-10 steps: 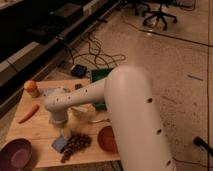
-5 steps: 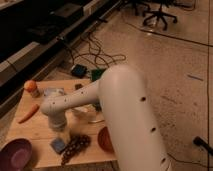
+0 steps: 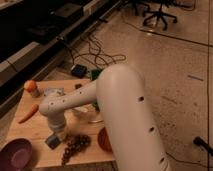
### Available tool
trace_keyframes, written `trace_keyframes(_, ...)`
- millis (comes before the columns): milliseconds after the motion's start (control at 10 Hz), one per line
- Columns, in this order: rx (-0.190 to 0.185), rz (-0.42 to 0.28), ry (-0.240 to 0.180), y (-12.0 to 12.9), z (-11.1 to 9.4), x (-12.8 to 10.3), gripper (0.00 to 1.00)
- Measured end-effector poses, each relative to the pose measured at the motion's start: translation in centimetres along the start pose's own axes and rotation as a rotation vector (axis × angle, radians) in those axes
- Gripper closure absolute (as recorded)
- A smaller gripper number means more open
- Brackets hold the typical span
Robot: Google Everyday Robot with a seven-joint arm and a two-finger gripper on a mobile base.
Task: Wipe table surface with sponge
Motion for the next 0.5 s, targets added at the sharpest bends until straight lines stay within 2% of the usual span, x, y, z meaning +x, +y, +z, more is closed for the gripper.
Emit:
trace_keyframes(200, 0.016, 0.019, -0.004, -0.5, -1.2, 0.3, 0.97)
trace_keyframes(500, 0.03, 0.022, 0.011, -2.0, -3.9, 0.8, 1.0)
